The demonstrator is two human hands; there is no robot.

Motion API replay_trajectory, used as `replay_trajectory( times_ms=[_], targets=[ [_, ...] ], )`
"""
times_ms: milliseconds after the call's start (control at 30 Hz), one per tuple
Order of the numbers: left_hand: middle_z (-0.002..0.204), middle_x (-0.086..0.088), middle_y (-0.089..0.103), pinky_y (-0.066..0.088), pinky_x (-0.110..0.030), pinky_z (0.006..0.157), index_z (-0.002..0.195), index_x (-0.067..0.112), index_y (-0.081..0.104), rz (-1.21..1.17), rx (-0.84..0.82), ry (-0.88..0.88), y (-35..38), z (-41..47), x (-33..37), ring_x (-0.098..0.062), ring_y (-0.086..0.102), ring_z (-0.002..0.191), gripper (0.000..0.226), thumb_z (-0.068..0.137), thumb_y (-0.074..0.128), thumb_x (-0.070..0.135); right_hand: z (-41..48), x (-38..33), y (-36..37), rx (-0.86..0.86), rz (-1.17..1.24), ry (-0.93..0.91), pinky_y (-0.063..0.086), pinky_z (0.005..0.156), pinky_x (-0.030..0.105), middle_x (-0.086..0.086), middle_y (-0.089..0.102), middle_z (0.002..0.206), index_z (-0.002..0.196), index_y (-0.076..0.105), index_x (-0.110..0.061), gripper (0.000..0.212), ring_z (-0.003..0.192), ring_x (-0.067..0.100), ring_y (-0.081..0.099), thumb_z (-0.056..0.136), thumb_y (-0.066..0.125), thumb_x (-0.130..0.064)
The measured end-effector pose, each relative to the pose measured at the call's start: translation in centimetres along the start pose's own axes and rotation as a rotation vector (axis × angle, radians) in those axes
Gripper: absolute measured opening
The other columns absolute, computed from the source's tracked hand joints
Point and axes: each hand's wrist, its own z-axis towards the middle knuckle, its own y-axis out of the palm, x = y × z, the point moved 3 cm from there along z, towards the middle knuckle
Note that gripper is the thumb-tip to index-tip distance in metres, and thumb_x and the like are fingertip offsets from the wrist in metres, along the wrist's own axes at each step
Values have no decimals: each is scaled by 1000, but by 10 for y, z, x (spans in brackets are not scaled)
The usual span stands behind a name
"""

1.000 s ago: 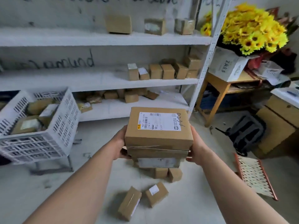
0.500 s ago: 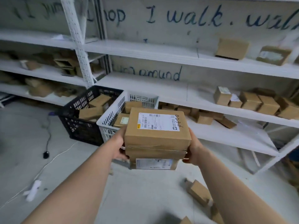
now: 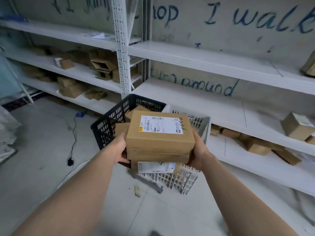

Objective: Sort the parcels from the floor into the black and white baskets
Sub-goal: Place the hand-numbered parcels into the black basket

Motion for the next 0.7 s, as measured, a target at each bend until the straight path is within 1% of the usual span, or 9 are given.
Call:
replay_trajectory(
  times_ms=[100, 167, 267, 367, 433, 500, 533, 633, 700],
  targets=[
    [109, -14, 64, 48, -59, 93, 106, 26, 61, -19, 22, -10, -9, 43, 24, -35, 60, 103, 58, 82, 42, 75, 51, -23, 20, -29, -10, -17, 46, 101, 55, 10, 72, 114, 106, 76, -27, 60, 111, 33, 64, 81, 46, -73],
    [109, -14, 63, 47, -59, 94, 106, 25, 61, -26, 50, -13, -13, 77, 44, -36, 59, 103, 59, 82, 42, 75, 92, -41, 31, -20, -41, -27, 46, 101, 55, 9, 72, 115, 108, 74, -30, 61, 112, 32, 64, 78, 47, -75],
    [103, -14, 62, 48, -57, 94, 98, 25, 60, -43, 92, -3, -21, 125, 78, -35, 59, 100, 49, 87, 41, 69, 150, -71, 54, -56, -45, -17, 47, 100, 55, 7, 72, 114, 112, 73, -30, 61, 113, 31, 64, 79, 47, -75],
    [100, -18, 63, 50, -53, 92, 96, 16, 60, -105, 139, -42, -31, 173, 104, -36, 60, 99, 51, 88, 44, 64, 201, -97, 76, -92, -49, 1, 48, 99, 54, 8, 73, 112, 110, 74, -28, 56, 110, 32, 65, 83, 47, -69],
    [99, -17, 66, 52, -53, 91, 101, 12, 63, -146, 134, -40, -38, 202, 117, -35, 62, 100, 55, 87, 47, 63, 230, -107, 89, -93, -15, 20, 48, 99, 54, 9, 73, 113, 113, 73, -27, 56, 109, 33, 66, 83, 50, -68],
    [102, -16, 69, 55, -51, 86, 106, 15, 66, -162, 115, -77, -45, 231, 125, -35, 65, 99, 61, 81, 49, 69, 260, -113, 96, -52, 8, 30, 47, 101, 52, 8, 70, 119, 118, 70, -25, 63, 112, 32, 64, 77, 55, -70],
    [101, -15, 69, 55, -48, 85, 103, 17, 66, -159, 107, -80, -47, 244, 130, -34, 65, 98, 59, 83, 48, 69, 273, -115, 99, -36, 15, 29, 48, 99, 49, 8, 67, 122, 118, 69, -23, 64, 114, 31, 62, 77, 55, -70],
    [90, -13, 67, 55, -39, 73, 95, 16, 63, -129, 113, -101, -51, 290, 144, -29, 64, 88, 44, 95, 42, 55, 307, -121, 111, -39, 14, 24, 50, 74, 39, 8, 63, 121, 108, 65, -20, 51, 109, 26, 60, 88, 47, -63],
    [77, -10, 63, 51, -34, 62, 91, 16, 60, -79, 100, -103, -49, 317, 151, -26, 61, 75, 37, 99, 38, 44, 328, -123, 115, -39, 45, 21, 50, 74, 37, 10, 64, 122, 115, 66, -19, 55, 107, 26, 62, 88, 47, -62]
  ],
)
